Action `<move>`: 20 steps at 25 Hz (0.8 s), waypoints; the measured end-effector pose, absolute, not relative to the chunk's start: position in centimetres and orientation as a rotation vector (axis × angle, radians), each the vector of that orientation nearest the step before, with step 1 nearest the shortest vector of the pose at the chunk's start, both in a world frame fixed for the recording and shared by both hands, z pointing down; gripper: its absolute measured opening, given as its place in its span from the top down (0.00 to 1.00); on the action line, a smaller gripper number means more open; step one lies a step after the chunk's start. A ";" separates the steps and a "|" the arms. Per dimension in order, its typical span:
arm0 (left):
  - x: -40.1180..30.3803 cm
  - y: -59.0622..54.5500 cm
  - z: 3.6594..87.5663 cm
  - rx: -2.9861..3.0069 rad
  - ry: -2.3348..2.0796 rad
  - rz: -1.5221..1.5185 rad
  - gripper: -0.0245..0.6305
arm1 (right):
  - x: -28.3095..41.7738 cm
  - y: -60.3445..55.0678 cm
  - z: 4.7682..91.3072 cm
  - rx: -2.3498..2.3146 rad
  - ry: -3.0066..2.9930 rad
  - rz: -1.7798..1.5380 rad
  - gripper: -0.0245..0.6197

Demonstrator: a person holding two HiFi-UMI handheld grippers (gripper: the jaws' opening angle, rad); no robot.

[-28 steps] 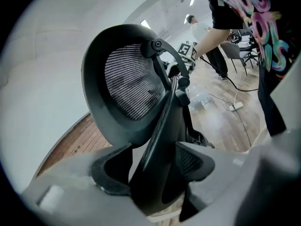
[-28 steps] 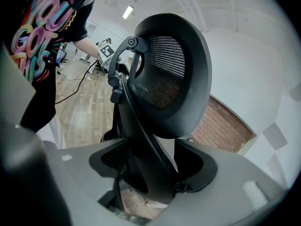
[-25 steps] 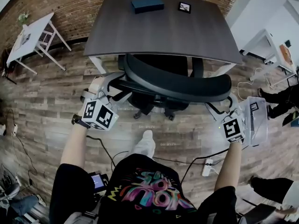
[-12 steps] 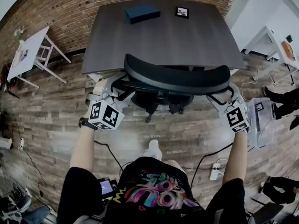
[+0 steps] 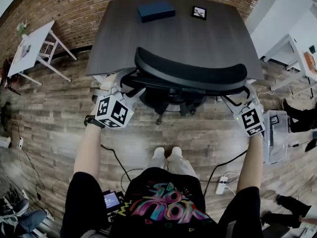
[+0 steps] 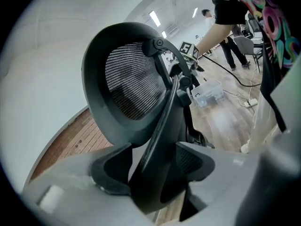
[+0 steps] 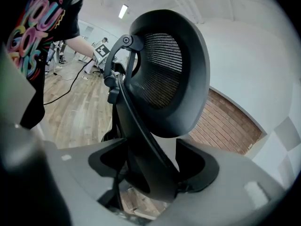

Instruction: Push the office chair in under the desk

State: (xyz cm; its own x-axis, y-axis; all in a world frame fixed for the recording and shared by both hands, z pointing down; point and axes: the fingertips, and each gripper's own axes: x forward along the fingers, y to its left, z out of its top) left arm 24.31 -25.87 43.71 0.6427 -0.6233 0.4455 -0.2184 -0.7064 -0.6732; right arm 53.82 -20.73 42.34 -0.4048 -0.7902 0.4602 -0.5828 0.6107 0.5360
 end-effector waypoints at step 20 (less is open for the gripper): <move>25.7 -28.0 44.0 -2.275 0.762 -0.972 0.52 | 55.6 -24.7 42.4 1.009 -2.192 -0.440 0.46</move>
